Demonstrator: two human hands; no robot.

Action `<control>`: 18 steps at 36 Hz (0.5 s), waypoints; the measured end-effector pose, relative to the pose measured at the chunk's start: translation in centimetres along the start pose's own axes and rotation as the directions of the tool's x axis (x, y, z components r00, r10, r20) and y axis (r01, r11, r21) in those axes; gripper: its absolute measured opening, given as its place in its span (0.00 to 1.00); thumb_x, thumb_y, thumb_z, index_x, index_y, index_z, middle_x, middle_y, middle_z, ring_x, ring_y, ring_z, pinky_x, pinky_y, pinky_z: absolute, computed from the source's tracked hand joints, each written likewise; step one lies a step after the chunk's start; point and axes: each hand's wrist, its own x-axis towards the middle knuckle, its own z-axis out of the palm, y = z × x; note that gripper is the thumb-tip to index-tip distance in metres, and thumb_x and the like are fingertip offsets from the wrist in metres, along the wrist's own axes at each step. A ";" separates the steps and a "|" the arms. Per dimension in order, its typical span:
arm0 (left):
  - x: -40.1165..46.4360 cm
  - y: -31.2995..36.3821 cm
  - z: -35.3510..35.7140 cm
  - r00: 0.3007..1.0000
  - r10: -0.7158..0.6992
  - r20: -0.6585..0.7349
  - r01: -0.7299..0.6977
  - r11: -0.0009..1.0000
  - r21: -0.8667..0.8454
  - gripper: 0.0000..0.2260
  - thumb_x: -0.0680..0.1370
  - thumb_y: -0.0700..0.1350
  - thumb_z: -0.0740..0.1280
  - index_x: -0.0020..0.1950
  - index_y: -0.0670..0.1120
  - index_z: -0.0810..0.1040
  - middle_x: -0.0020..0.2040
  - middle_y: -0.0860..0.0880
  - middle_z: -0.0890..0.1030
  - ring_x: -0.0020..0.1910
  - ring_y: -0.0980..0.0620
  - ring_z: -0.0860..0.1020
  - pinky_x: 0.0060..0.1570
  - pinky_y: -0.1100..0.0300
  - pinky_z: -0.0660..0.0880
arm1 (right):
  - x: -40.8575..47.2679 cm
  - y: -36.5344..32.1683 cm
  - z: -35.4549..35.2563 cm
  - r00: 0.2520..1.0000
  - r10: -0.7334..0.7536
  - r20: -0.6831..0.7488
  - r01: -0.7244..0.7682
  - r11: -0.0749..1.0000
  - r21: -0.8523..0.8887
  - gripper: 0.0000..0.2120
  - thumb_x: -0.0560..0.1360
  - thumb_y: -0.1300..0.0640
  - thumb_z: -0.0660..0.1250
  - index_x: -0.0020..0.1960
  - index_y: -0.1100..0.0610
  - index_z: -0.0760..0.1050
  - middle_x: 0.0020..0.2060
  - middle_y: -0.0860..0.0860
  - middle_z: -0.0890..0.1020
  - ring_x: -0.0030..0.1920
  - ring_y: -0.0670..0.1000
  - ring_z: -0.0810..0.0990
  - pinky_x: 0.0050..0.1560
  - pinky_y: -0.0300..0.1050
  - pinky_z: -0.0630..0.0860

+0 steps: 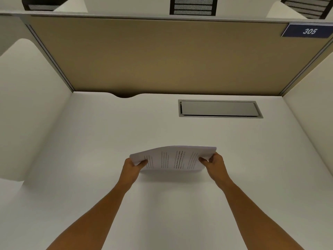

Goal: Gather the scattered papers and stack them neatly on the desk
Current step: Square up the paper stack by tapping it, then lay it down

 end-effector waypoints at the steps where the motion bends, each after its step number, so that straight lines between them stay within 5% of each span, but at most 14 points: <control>1: 0.1 -0.1 0.1 1.000 0.000 -0.002 0.000 1.000 -0.001 0.11 0.76 0.40 0.71 0.56 0.51 0.80 0.49 0.55 0.83 0.50 0.57 0.80 0.46 0.66 0.76 | 0.1 -0.1 0.1 1.000 0.004 -0.003 -0.004 1.000 -0.001 0.14 0.77 0.66 0.69 0.60 0.54 0.76 0.52 0.50 0.83 0.55 0.52 0.81 0.57 0.44 0.78; 13: 0.4 -0.1 -0.2 1.000 0.012 -0.018 -0.013 1.000 -0.005 0.12 0.76 0.41 0.71 0.59 0.49 0.80 0.50 0.51 0.84 0.50 0.53 0.81 0.46 0.64 0.78 | -0.1 -0.7 0.2 0.999 0.001 -0.043 -0.002 1.000 -0.014 0.10 0.78 0.63 0.69 0.56 0.52 0.78 0.46 0.43 0.84 0.48 0.43 0.82 0.43 0.31 0.77; 18: 0.4 -0.6 -0.1 1.000 0.002 0.031 -0.003 0.999 0.032 0.11 0.77 0.42 0.70 0.58 0.51 0.78 0.50 0.52 0.83 0.51 0.51 0.81 0.48 0.62 0.77 | -0.3 0.4 0.2 0.999 0.050 -0.009 -0.051 0.999 -0.015 0.11 0.78 0.62 0.69 0.59 0.54 0.78 0.49 0.47 0.85 0.51 0.48 0.83 0.52 0.40 0.77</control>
